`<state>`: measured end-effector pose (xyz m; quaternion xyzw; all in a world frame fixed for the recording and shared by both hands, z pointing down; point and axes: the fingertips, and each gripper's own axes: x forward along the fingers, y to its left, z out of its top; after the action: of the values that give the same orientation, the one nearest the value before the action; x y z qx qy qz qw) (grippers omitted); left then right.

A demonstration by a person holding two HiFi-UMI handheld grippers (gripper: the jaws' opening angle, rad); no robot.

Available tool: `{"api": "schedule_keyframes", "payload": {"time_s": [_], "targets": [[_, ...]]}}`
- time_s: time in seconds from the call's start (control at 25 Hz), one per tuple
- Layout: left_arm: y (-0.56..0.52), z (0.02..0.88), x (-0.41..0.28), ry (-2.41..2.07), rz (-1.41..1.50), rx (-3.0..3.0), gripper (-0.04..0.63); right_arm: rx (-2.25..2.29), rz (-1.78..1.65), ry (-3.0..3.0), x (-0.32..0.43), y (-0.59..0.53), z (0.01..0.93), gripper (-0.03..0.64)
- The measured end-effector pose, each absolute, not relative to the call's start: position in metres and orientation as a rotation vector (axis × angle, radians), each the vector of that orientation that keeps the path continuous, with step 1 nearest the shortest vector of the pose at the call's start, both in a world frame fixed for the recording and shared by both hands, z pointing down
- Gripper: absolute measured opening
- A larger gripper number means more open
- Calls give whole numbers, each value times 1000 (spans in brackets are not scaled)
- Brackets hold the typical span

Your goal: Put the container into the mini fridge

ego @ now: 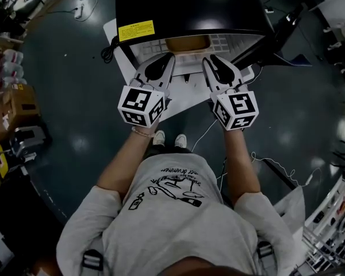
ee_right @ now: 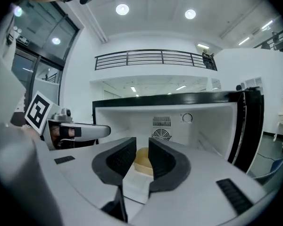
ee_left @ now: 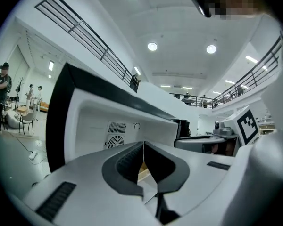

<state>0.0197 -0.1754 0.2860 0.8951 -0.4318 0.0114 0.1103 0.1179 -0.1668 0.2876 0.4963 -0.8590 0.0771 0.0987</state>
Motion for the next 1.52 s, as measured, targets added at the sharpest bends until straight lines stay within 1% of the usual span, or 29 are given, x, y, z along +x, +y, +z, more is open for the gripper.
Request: {"api": "schedule_keyframes", "payload": {"time_s": [0.32, 0.72, 0.96, 1.52], "targets": [[-128, 254, 15, -1234, -27, 2704, 17, 1454, 232, -2614, 107, -116, 257, 74], [-74, 222, 17, -1136, -67, 2782, 15, 1350, 194, -2715, 84, -61, 221, 67], [-48, 199, 19, -1104, -103, 2834, 15, 1290, 181, -2736, 74, -41, 214, 66], [-25, 185, 8, -1108, -123, 2835, 15, 1184, 132, -2776, 50, -14, 193, 60]]}}
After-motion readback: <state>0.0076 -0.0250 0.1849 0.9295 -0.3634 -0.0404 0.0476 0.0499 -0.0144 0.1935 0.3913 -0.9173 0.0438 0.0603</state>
